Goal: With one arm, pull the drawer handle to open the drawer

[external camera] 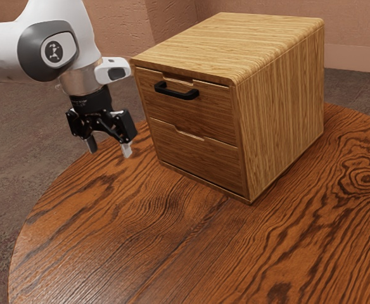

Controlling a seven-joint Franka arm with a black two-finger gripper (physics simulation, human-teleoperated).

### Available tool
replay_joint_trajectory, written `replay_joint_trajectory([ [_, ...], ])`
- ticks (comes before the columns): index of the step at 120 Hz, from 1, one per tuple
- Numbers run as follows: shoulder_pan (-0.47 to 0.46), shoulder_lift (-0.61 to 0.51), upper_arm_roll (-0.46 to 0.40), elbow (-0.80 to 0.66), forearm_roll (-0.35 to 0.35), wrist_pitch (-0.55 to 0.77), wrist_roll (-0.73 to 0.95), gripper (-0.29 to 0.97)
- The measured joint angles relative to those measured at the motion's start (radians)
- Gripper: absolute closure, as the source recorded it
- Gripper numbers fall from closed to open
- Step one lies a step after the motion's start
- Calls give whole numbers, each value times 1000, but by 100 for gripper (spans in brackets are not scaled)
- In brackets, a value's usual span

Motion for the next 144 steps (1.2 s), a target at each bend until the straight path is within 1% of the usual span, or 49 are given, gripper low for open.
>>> replay_joint_trajectory([
  [16,10,0,2,0,-1,0,-1,0],
  [26,13,0,14,-2,-27,-1,-2,0],
  [34,34,-5,17,5,-62,-8,-5,0],
  [38,48,-22,12,38,-69,-21,-16,0],
  [43,59,-52,9,86,-75,-41,-41,0],
  [50,80,-98,-3,114,-82,-64,-95,0],
  [56,104,-114,-21,123,-86,-71,-171,0],
  [61,105,-116,-30,126,-88,-63,-251,0],
  [78,43,-83,-39,119,-80,12,-548,0],
  [90,-4,-45,-40,116,-26,62,-721,0],
  [99,-42,-35,-40,116,-6,101,-833,0],
  [120,-129,-64,-33,117,-12,152,-1046,0],
  [137,-196,-62,-23,113,-22,173,-1179,0],
  [144,-242,-71,-3,93,-23,185,-1225,0],
])
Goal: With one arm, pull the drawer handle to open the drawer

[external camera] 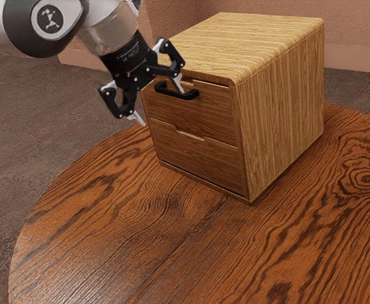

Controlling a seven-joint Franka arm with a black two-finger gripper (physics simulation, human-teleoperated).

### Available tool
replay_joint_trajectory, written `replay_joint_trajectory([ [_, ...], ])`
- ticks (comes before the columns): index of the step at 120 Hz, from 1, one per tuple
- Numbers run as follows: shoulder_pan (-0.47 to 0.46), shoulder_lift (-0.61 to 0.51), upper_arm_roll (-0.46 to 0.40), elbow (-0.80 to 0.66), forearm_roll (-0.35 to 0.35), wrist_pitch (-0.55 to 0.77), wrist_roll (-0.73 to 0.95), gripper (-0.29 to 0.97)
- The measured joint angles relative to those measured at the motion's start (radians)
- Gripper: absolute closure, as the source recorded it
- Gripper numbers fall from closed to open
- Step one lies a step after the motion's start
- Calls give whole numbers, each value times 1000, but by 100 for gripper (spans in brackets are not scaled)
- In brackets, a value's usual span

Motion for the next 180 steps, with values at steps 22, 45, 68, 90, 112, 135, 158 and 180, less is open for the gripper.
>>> replay_joint_trajectory([
  [22,47,-48,20,-67,6,45,-119,0],
  [45,283,-49,41,-106,19,99,-212,0],
  [68,166,-44,68,-99,2,130,-278,0],
  [90,217,-42,48,-95,-3,145,-319,0],
  [112,253,-22,8,-89,-1,162,-350,0],
  [135,208,6,-2,-73,-4,195,-367,0],
  [158,165,45,-6,-52,-5,215,-377,0],
  [180,167,67,-6,-47,-6,224,-382,0],
])
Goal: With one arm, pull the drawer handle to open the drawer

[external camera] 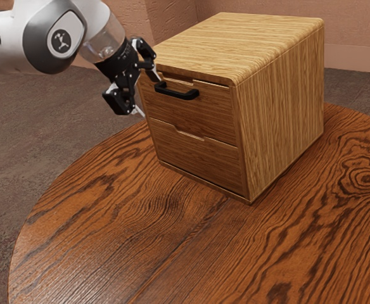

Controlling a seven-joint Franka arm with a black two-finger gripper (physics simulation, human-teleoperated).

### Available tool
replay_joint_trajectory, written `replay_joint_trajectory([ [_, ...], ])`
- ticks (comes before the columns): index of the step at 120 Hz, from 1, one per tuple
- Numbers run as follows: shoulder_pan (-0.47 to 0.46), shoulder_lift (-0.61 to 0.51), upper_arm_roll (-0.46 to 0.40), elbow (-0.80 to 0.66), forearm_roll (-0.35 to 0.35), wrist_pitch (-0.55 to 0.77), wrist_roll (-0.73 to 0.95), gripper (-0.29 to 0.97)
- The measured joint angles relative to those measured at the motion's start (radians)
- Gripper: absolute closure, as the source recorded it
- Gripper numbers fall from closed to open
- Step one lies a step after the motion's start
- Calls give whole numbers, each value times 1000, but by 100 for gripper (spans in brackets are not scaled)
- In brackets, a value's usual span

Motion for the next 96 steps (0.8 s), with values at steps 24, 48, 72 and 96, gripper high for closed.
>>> replay_joint_trajectory([
  [24,32,52,-10,52,-1,7,-4,0],
  [48,29,69,-20,58,-1,9,-6,0],
  [72,30,82,-20,59,-2,16,-8,0],
  [96,32,118,-23,105,-11,23,-10,0],
])
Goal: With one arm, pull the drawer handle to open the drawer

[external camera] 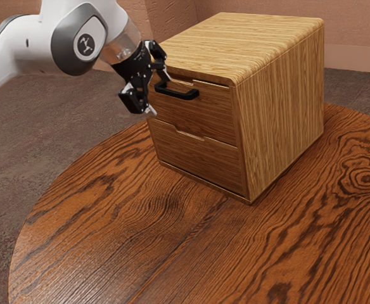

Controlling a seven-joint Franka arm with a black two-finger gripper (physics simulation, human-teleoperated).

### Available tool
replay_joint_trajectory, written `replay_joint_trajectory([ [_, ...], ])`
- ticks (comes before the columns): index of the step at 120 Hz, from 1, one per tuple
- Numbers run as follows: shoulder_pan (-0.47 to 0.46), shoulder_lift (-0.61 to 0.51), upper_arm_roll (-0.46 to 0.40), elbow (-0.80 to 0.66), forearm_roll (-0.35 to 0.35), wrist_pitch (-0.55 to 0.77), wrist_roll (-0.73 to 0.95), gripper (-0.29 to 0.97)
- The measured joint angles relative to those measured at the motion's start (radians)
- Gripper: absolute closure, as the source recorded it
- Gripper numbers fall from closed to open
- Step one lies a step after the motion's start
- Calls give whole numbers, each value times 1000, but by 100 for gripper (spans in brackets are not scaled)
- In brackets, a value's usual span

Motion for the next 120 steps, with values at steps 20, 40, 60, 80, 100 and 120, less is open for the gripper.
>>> replay_joint_trajectory([
  [20,4,19,0,5,-4,2,-1,0],
  [40,7,35,0,6,-5,9,-1,0],
  [60,9,55,0,6,-7,20,-2,0],
  [80,8,65,3,6,-16,31,-4,0],
  [100,6,63,6,5,-20,35,-5,0],
  [120,3,56,9,-5,-22,38,-6,0],
])
